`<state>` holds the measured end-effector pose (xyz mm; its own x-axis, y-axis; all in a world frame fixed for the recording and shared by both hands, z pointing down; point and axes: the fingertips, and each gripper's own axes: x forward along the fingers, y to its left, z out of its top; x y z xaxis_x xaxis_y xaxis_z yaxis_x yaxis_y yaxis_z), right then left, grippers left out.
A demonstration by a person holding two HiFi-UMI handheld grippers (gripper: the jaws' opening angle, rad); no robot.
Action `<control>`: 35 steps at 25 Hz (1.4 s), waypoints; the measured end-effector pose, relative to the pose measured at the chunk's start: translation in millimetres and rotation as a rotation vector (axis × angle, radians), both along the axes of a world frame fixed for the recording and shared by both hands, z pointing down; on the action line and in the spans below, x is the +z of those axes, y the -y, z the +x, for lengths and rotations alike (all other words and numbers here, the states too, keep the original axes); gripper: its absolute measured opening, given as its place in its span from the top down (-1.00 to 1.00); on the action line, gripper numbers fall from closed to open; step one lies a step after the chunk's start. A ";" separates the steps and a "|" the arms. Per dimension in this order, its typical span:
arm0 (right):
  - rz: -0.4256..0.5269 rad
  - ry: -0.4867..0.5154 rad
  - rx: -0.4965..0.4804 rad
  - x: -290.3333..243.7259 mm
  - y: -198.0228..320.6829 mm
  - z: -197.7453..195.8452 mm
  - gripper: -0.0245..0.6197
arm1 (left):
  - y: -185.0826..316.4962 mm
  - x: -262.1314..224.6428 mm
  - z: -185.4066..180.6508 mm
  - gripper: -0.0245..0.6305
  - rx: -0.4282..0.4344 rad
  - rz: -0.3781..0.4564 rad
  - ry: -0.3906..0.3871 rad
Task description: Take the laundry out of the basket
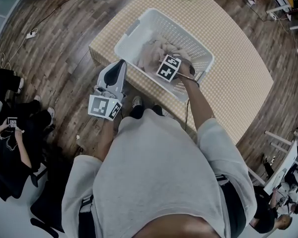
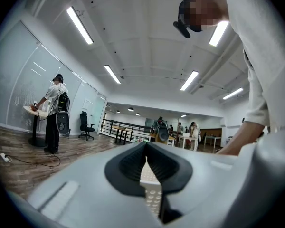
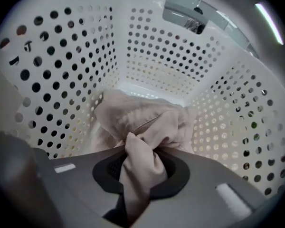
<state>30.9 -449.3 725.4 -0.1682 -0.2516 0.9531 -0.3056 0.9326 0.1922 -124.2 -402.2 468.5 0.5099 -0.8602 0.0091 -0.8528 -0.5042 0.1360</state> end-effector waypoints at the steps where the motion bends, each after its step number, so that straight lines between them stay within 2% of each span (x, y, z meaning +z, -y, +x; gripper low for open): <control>1: 0.012 0.023 0.022 -5.4 2.3 -0.8 0.70 | -0.4 0.4 -0.7 0.89 0.000 0.001 -0.003; 6: 0.075 0.150 0.143 -37.4 13.3 -0.6 0.71 | -3.0 -0.9 2.7 0.89 0.019 0.011 -0.011; 10: 0.124 0.313 0.258 -70.3 23.4 -2.8 0.71 | -4.8 -6.6 8.1 0.89 0.037 0.020 -0.013; 14: 0.177 0.397 0.308 -93.4 30.4 -7.3 0.71 | -9.6 -10.8 11.4 0.89 0.056 0.031 -0.004; 18: 0.218 0.556 0.417 -129.0 34.9 -9.4 0.71 | -13.5 -18.7 6.8 0.89 0.057 0.052 0.002; 21: 0.247 0.633 0.455 -150.5 36.9 -11.7 0.71 | -13.5 -21.2 3.7 0.89 0.061 0.059 0.002; 28: 0.305 0.729 0.520 -177.3 37.5 -9.7 0.71 | -15.3 -28.0 7.6 0.89 0.092 0.084 0.005; 35: 0.358 0.930 0.628 -194.4 32.5 -4.8 0.71 | -19.4 -27.5 -0.5 0.89 0.113 0.093 0.009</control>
<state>26.1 -481.9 531.0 -0.5129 -0.7664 0.3869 -0.8527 0.5069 -0.1263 -124.6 -382.8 441.0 0.6042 -0.7943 -0.0630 -0.7906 -0.6075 0.0772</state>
